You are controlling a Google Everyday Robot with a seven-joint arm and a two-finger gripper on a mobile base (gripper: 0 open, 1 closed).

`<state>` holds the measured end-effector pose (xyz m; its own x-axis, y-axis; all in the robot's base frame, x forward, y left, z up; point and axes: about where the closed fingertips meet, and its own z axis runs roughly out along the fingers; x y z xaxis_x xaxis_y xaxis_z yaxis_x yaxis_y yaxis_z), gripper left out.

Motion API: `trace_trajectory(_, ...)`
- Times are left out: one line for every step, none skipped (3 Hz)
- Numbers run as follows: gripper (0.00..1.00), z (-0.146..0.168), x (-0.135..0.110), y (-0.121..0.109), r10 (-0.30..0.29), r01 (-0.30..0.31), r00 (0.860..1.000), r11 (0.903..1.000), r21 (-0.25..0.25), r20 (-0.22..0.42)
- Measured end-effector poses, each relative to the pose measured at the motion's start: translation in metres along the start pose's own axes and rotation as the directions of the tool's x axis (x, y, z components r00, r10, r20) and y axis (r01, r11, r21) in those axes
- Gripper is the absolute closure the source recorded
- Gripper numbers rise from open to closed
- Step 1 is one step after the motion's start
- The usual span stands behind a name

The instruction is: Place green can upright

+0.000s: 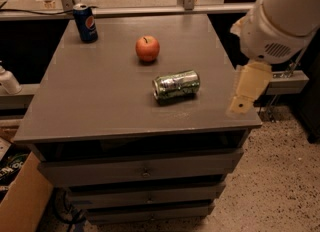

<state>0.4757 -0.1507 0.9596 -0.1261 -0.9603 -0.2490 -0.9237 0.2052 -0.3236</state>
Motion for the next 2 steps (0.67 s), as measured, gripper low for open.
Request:
trace_trajectory(0.00,0.0601,-0.0399,-0.0272,-0.067,0.067,0.998,0.9977,0.013,0.019)
trace_trajectory(0.00,0.0601,-0.0399,-0.0272,-0.067,0.067,0.998,0.9977,0.013,0.019)
